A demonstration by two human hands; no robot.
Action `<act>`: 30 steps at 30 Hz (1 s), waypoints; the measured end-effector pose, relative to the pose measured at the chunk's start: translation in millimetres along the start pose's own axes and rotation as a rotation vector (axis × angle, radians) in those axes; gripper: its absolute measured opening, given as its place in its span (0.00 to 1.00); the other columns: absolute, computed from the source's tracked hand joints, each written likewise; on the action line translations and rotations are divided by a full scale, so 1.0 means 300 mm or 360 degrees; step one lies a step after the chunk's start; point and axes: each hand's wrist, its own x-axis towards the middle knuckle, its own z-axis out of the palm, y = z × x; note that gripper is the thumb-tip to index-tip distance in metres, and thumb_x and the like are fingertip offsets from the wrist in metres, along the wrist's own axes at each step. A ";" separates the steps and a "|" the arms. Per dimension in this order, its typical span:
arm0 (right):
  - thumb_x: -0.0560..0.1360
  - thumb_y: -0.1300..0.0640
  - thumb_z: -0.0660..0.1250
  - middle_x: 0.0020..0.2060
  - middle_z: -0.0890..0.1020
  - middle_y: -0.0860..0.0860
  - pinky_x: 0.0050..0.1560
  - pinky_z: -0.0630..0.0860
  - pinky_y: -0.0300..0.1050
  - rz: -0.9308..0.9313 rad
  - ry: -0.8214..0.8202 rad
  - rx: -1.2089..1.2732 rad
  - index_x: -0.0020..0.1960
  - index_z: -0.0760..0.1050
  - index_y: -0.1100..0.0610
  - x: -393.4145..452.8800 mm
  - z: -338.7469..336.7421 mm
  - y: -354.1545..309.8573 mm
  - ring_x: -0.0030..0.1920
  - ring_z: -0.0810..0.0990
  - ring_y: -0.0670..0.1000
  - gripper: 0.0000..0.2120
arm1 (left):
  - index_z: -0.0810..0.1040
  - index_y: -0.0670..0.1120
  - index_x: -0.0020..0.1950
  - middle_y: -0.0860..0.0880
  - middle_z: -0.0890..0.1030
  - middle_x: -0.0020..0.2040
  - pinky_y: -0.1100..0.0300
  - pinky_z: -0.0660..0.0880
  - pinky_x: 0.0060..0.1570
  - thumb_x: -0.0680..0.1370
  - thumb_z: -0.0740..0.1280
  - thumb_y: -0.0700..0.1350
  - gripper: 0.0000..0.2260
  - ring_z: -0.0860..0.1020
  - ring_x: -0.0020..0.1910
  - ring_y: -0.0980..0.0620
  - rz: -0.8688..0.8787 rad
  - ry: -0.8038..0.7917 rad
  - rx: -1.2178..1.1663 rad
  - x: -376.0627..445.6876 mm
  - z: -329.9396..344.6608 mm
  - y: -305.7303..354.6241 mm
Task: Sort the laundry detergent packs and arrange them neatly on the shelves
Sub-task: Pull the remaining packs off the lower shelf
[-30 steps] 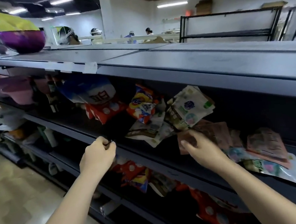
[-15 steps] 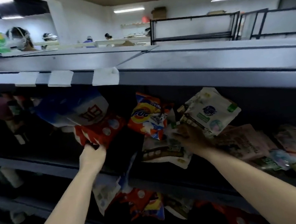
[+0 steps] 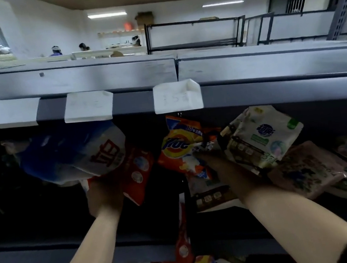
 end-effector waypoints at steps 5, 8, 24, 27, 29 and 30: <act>0.81 0.62 0.58 0.72 0.65 0.59 0.64 0.66 0.47 0.0061 0.0079 0.0000 0.74 0.58 0.63 -0.022 0.033 0.001 0.70 0.67 0.61 0.23 | 0.67 0.36 0.70 0.36 0.71 0.67 0.48 0.69 0.60 0.80 0.63 0.42 0.20 0.72 0.63 0.35 -0.0254 0.0084 -0.0250 -0.006 0.037 0.018; 0.81 0.64 0.57 0.69 0.67 0.59 0.57 0.71 0.39 -0.0033 0.0224 0.0084 0.74 0.55 0.65 -0.079 0.037 -0.001 0.70 0.65 0.61 0.24 | 0.66 0.35 0.70 0.35 0.71 0.67 0.51 0.66 0.64 0.80 0.62 0.41 0.20 0.71 0.65 0.37 -0.0299 0.0011 -0.0455 -0.018 0.054 0.025; 0.78 0.49 0.64 0.54 0.80 0.54 0.54 0.75 0.51 -0.0534 0.1174 -0.0124 0.56 0.75 0.54 -0.462 -0.409 0.106 0.53 0.78 0.58 0.11 | 0.75 0.42 0.56 0.48 0.75 0.43 0.57 0.69 0.44 0.81 0.55 0.42 0.11 0.74 0.42 0.47 0.0563 0.0090 -0.0554 -0.447 0.074 0.178; 0.77 0.44 0.63 0.38 0.79 0.53 0.44 0.74 0.51 -0.0562 0.1447 -0.0250 0.42 0.73 0.54 -0.578 -0.536 0.133 0.42 0.77 0.58 0.14 | 0.75 0.41 0.54 0.50 0.75 0.35 0.56 0.68 0.38 0.82 0.55 0.43 0.11 0.74 0.35 0.46 0.0656 0.0150 -0.0414 -0.591 0.081 0.207; 0.78 0.43 0.61 0.33 0.74 0.48 0.40 0.68 0.48 -0.0559 0.1612 -0.0384 0.38 0.69 0.54 -0.663 -0.621 0.155 0.39 0.74 0.56 0.16 | 0.71 0.42 0.44 0.51 0.71 0.28 0.56 0.64 0.32 0.83 0.53 0.48 0.14 0.72 0.28 0.48 0.0708 0.0220 -0.0373 -0.681 0.076 0.235; 0.78 0.44 0.60 0.33 0.73 0.46 0.41 0.66 0.48 -0.0574 0.1668 -0.0415 0.39 0.69 0.52 -0.704 -0.665 0.166 0.39 0.73 0.55 0.15 | 0.69 0.43 0.42 0.51 0.70 0.27 0.56 0.63 0.31 0.83 0.53 0.50 0.15 0.70 0.27 0.48 0.0738 0.0245 -0.0367 -0.727 0.069 0.249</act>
